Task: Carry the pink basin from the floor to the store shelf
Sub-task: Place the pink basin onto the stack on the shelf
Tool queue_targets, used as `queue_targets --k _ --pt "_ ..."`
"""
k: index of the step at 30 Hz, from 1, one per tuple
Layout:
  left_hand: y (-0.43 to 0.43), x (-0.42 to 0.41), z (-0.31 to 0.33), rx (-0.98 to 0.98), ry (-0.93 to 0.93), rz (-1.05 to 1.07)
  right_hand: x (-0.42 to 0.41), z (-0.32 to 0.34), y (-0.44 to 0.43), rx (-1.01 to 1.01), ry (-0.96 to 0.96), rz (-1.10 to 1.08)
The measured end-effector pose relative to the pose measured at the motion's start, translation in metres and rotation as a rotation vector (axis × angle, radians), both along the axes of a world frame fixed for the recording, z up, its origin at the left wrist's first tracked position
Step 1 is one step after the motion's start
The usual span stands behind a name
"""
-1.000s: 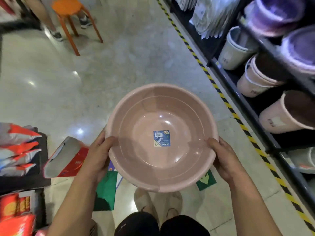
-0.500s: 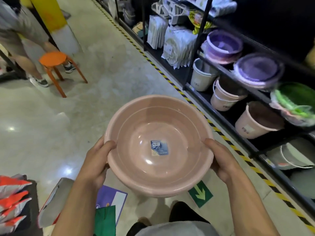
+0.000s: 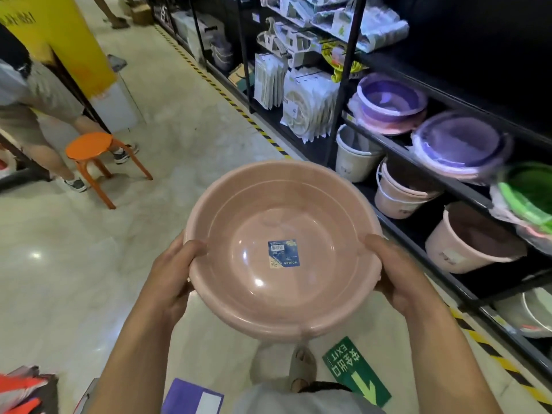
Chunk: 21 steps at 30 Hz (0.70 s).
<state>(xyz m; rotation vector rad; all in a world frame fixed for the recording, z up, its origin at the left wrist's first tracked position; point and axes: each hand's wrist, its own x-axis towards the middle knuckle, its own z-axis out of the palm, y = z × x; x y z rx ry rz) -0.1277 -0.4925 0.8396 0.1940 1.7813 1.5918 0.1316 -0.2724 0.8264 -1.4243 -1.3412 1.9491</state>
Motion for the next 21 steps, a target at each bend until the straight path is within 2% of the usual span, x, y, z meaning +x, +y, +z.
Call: queue_targets --k 10,21 --pt "0.14 -0.058 0.015 0.008 -0.006 0.014 -0.059 0.015 0.132 0.019 0.027 -0.061" --pt "0.323 -0.178 0.014 0.065 0.023 -0.221 -0.136 0.022 0.252 0.036 0.01 -0.325"
